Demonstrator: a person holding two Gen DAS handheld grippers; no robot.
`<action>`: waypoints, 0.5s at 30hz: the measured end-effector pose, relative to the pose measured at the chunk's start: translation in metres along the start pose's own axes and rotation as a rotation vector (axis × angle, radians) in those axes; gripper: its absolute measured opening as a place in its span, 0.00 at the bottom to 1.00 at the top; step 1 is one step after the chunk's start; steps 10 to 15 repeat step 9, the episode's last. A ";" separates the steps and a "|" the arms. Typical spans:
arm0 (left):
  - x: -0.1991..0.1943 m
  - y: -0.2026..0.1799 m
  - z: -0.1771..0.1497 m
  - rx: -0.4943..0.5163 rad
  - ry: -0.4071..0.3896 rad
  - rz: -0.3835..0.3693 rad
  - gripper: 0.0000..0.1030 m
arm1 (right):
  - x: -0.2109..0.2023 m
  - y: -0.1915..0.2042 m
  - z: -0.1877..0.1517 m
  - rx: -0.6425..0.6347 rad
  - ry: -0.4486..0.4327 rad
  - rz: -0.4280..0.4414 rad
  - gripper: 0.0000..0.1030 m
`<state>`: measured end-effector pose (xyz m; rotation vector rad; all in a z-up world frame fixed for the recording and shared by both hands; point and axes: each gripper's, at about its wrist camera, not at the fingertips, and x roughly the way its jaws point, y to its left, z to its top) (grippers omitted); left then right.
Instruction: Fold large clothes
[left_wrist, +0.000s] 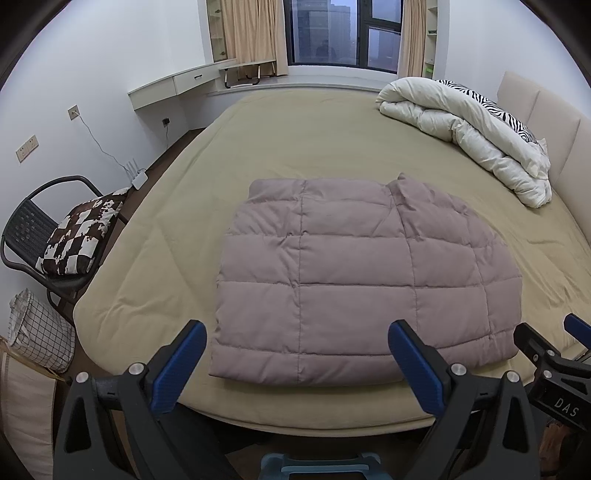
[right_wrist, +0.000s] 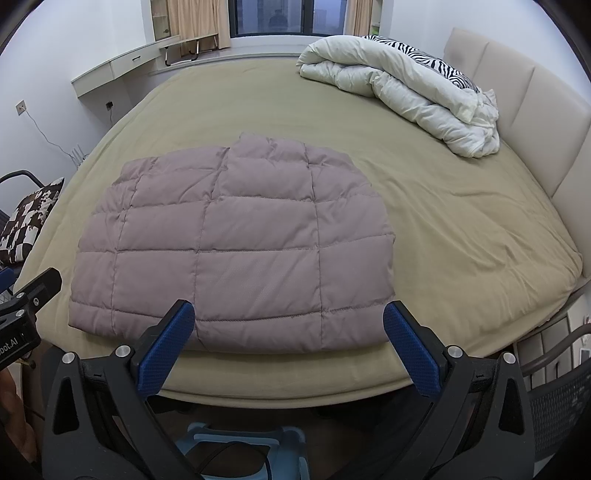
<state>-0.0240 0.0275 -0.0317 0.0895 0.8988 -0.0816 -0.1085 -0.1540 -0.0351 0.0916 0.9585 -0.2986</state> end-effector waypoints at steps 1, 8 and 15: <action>0.000 0.000 0.000 0.002 -0.001 0.003 0.98 | 0.000 0.000 0.000 0.000 0.000 0.000 1.00; 0.001 0.001 0.000 0.005 -0.003 0.002 0.99 | 0.000 0.000 -0.001 -0.001 0.001 -0.001 1.00; 0.000 0.000 0.000 0.004 -0.004 0.004 1.00 | 0.000 0.001 0.000 0.000 0.001 0.000 1.00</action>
